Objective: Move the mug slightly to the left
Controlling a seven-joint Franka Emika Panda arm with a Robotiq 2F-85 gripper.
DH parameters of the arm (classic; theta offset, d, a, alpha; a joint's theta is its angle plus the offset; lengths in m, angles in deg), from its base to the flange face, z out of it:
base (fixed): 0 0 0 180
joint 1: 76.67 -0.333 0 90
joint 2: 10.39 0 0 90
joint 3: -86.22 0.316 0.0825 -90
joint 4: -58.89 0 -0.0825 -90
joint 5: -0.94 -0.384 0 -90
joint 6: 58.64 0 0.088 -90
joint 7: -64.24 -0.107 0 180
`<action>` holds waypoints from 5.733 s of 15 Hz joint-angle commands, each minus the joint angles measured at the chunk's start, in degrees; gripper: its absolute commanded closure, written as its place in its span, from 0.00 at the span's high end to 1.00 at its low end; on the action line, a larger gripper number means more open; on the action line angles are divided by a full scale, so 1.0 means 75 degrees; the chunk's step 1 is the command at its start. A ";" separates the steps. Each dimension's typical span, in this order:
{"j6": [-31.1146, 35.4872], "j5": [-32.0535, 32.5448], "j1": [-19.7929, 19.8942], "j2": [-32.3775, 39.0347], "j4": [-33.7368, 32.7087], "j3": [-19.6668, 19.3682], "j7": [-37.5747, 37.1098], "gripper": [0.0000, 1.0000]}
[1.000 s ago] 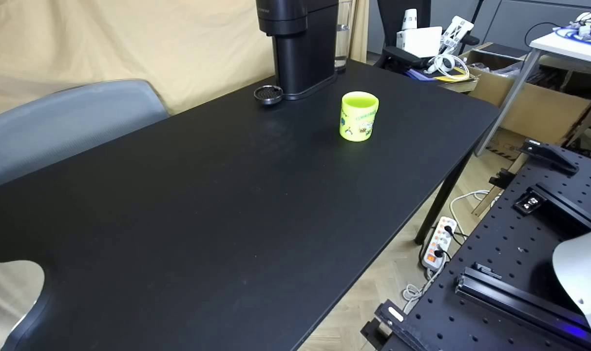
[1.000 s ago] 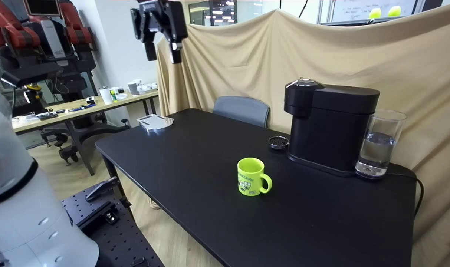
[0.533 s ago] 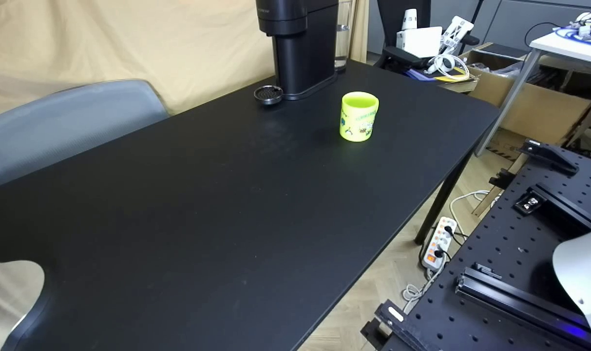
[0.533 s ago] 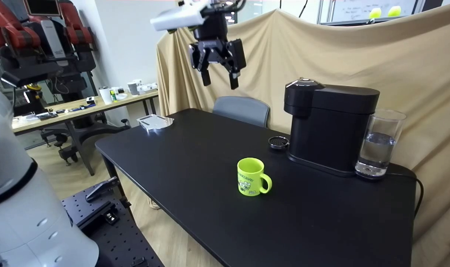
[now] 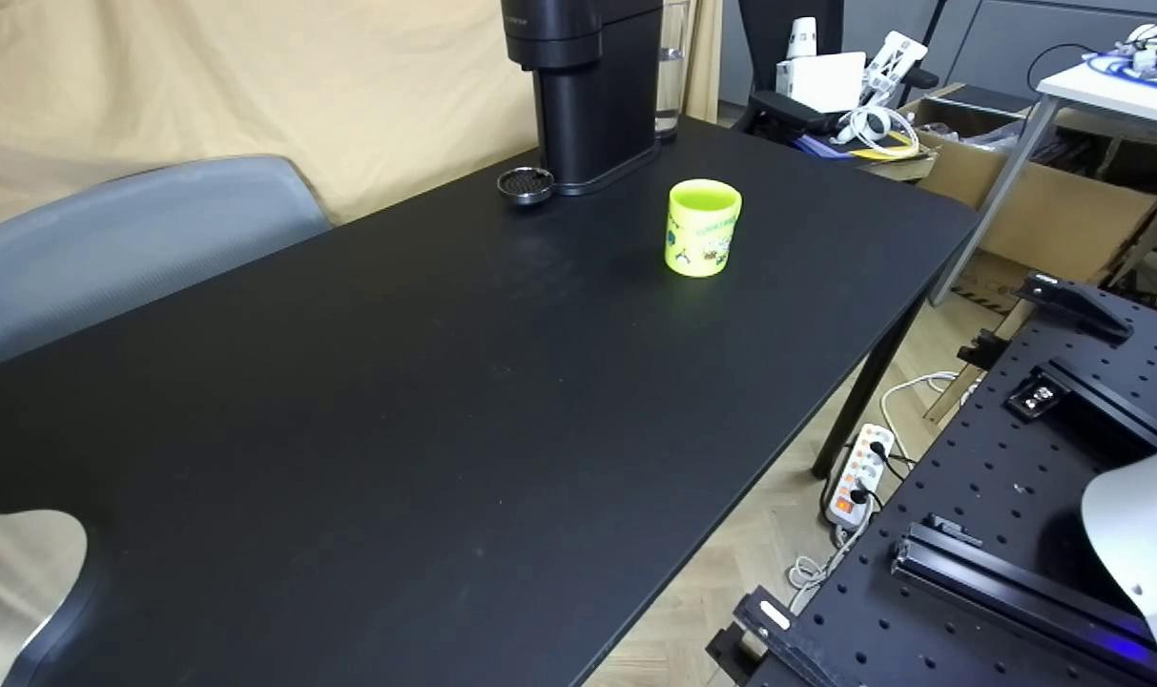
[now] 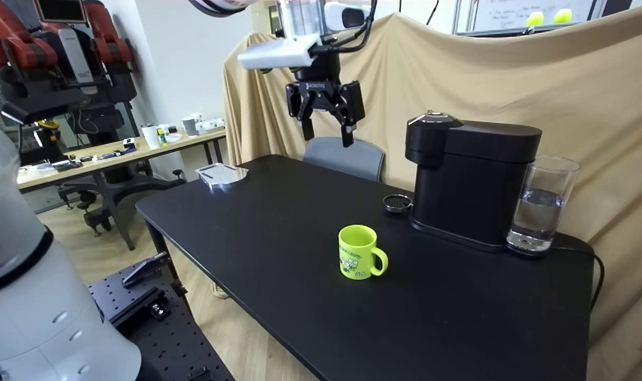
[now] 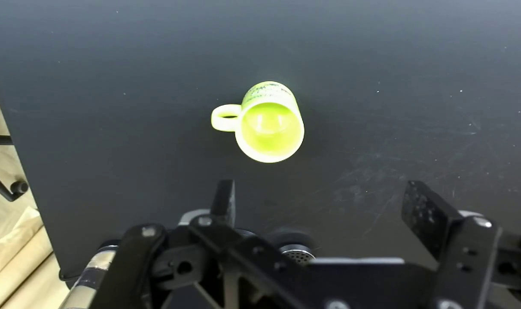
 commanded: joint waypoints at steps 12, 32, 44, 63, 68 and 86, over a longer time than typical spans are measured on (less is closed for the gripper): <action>0.0840 0.0135 0.0195 0.3614 -0.1419 0.0194 0.0453 1.00; 0.2399 0.0100 0.0263 0.4739 -0.1233 0.0744 0.0289 1.00; 0.2871 0.0045 0.0433 0.5760 -0.1418 0.0810 0.0538 0.60; 0.2850 0.1033 0.0035 0.5657 -0.1652 0.1120 0.1146 0.02; 0.2335 0.0487 0.0122 0.5849 -0.2282 0.2166 0.2351 0.02; 0.2595 0.1774 -0.0827 0.7172 -0.3643 0.1737 0.3490 0.02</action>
